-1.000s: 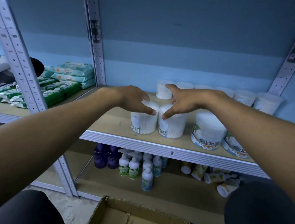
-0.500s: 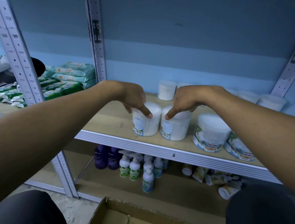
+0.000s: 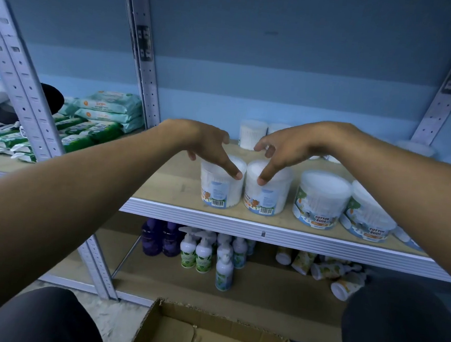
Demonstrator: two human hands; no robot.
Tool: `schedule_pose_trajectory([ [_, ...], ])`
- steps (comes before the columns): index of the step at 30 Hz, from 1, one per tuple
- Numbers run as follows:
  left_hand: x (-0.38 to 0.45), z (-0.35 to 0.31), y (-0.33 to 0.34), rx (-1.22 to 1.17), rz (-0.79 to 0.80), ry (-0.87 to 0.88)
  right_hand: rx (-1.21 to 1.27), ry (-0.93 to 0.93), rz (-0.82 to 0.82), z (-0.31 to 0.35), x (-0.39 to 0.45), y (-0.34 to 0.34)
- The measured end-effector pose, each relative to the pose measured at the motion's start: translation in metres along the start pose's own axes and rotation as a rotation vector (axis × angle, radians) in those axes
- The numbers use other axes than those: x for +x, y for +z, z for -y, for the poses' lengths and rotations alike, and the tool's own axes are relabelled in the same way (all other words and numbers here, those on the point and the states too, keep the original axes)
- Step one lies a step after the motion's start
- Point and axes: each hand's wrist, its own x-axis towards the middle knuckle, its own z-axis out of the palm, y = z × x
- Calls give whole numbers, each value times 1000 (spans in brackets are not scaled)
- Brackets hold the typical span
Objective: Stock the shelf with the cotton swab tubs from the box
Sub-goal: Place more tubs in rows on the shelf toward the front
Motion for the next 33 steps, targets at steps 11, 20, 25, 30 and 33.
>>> schedule_pose_trajectory([
  [11, 9, -6, -5, -10, 50, 83, -63, 24, -60, 5, -1, 5],
  [20, 11, -20, 1, 25, 23, 18, -55, -5, -1, -4, 3, 1],
  [25, 10, -22, -4, 10, 52, 25, 25, -41, 2, -12, -4, -2],
  [30, 5, -20, -10, -2, 122, 81, 16, 0, -44, -12, -3, 1],
  [33, 7, -19, -7, -4, 109, 82, 33, -6, -33, -12, -3, 4],
])
